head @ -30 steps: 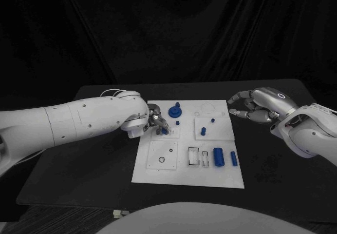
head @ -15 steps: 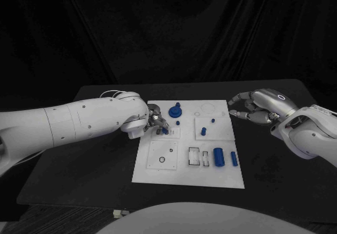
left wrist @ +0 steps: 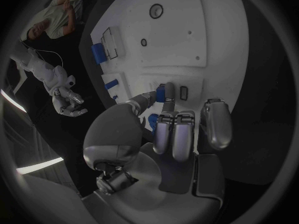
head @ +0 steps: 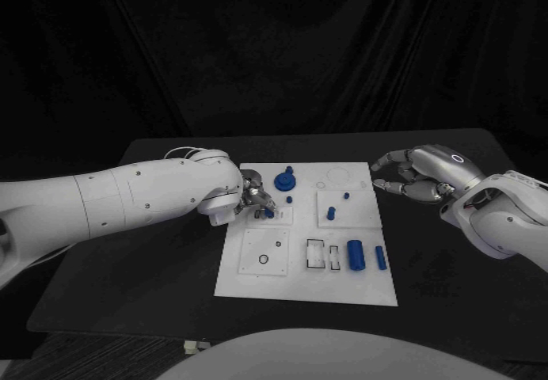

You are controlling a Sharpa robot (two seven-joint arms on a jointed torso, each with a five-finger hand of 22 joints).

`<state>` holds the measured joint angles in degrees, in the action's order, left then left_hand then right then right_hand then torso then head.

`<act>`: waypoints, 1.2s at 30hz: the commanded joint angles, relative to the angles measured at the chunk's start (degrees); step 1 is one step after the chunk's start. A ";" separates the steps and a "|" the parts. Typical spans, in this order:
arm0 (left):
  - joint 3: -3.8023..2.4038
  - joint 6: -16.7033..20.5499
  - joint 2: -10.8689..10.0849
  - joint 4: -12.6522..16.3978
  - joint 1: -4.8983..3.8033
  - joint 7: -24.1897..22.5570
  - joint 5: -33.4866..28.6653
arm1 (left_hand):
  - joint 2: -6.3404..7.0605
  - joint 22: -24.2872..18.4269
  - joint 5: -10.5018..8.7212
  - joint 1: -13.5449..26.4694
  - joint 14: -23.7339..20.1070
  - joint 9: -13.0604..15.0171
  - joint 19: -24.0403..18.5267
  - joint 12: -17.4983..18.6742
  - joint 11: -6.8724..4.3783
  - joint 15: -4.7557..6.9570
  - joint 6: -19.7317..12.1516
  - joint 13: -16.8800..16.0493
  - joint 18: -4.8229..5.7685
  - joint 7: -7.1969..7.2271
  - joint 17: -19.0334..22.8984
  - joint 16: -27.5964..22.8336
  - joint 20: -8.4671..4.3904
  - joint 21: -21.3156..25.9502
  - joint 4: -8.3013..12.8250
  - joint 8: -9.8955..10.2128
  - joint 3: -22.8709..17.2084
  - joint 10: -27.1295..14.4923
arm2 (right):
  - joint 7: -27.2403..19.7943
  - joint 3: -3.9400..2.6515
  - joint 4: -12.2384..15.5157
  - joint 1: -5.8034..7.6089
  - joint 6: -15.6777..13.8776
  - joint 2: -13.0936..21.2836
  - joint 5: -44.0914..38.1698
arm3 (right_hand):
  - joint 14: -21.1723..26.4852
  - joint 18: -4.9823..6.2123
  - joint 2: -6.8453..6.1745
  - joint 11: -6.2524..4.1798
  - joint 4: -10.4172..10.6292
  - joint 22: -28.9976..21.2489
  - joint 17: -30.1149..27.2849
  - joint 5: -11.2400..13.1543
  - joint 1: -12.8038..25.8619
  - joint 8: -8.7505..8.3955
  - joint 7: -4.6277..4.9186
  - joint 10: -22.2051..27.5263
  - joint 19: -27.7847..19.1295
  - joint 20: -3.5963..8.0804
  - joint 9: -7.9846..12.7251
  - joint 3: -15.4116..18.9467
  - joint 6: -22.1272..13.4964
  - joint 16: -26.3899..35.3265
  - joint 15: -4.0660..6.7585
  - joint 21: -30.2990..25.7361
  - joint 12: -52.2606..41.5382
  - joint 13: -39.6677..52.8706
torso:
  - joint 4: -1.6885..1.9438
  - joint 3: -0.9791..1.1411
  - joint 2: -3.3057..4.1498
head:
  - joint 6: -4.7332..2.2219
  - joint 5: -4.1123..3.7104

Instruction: Assemble the parts on the task board

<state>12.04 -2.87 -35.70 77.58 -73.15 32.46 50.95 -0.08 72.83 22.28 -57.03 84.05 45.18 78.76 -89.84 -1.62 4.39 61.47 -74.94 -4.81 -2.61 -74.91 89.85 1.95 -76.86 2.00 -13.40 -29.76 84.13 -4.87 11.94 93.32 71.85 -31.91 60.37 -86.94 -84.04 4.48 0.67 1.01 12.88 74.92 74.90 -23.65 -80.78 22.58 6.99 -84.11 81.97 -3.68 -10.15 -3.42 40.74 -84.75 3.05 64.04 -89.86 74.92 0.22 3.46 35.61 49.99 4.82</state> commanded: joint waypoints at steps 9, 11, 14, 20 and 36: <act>0.15 -2.19 0.22 -0.26 0.58 0.26 -0.24 | -0.32 -0.21 -3.47 1.01 5.95 0.15 -0.42 -0.16 -0.08 0.03 0.09 -15.06 -0.01 0.29 -15.09 0.15 0.07 0.72 -1.12 0.76 1.33 5.87 | 1.15 -0.04 0.05 -0.15 0.24 0.03 -0.32 | -4.48 0.71 0.03 0.40 0.04 8.04 9.01 -0.38 -0.48 -0.35 0.02 -5.89 -0.47 0.08 0.11 -0.32 0.37 0.21 -0.47 -0.35 -0.14 15.08 | 0.02 0.01 0.01 | 0.01 0.04; 0.15 -2.28 0.26 -0.32 0.66 0.29 -0.24 | -0.41 -0.27 -4.45 0.97 5.95 0.15 -0.48 -0.16 -0.09 0.03 0.10 -15.06 -0.03 0.29 -15.09 0.15 0.09 0.85 -1.34 0.91 1.78 5.87 | 1.16 -0.04 0.05 -0.15 0.24 0.03 -0.32 | -4.48 0.71 0.03 0.40 -0.01 8.03 8.98 -0.48 -0.54 -0.36 0.02 -5.89 -0.47 0.09 0.13 -0.37 0.36 0.24 -0.46 -0.37 -0.14 15.08 | 0.01 0.01 -0.01 | 0.01 0.05; 0.15 -2.34 0.32 -0.38 0.81 0.32 -0.24 | -0.60 -0.33 -6.41 0.91 5.95 0.12 -0.55 -0.16 -0.06 0.03 0.14 -15.06 -0.06 0.30 -15.09 0.15 0.11 1.06 -1.84 1.20 2.64 5.87 | 1.18 -0.04 0.07 -0.16 0.27 0.04 -0.32 | -4.48 0.71 0.03 0.40 -0.01 8.03 8.98 -0.48 -0.54 -0.36 0.02 -5.89 -0.47 0.09 0.13 -0.37 0.36 0.24 -0.46 -0.37 -0.14 15.08 | 0.01 0.01 -0.02 | 0.01 0.01; 0.15 -2.64 0.41 -0.53 1.04 0.48 -0.24 | -0.70 -0.31 -7.52 0.98 5.95 0.08 -0.55 -0.16 -0.03 -0.02 0.15 -15.06 -0.08 0.25 -15.09 0.15 0.12 1.17 -2.34 1.43 3.32 5.87 | 1.22 -0.04 0.02 -0.16 0.39 0.06 -0.32 | -4.48 0.71 0.03 0.40 -0.01 8.03 8.98 -0.48 -0.54 -0.36 0.02 -5.89 -0.47 0.09 0.13 -0.37 0.36 0.24 -0.46 -0.37 -0.14 15.08 | -0.01 0.00 0.01 | 0.01 0.05; 0.15 -3.91 0.46 -0.92 1.21 1.45 -0.24 | -0.64 0.17 -16.79 4.75 5.95 -0.50 -0.33 -0.16 0.37 -0.36 0.71 -15.06 -0.08 -0.20 -15.09 0.15 0.43 1.71 -9.75 3.32 12.33 5.87 | 1.25 -0.04 -0.10 -0.21 0.62 0.01 -0.32 | -4.49 0.71 0.05 0.39 -0.05 8.03 9.00 -0.63 -0.61 -0.37 0.03 -5.89 -0.46 0.09 0.16 -0.45 0.37 0.22 -0.45 -0.39 -0.14 15.08 | 0.02 0.01 -0.01 | 0.01 0.19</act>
<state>11.84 -4.55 -35.36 76.66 -72.50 32.82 50.97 -0.72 72.96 6.00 -52.67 84.05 44.72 78.55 -89.83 -1.61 4.39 62.01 -74.94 -4.82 -2.50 -74.91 89.85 2.15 -75.47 -7.44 -10.43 -17.92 84.13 -4.61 11.94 93.23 71.78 -31.55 60.35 -86.94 -84.04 4.48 0.68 1.01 12.72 74.90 74.94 -23.93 -80.76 22.58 6.99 -84.11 81.97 -3.68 -10.04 -3.58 40.74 -84.75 3.05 64.04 -89.86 74.92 0.23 3.46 35.60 49.99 4.98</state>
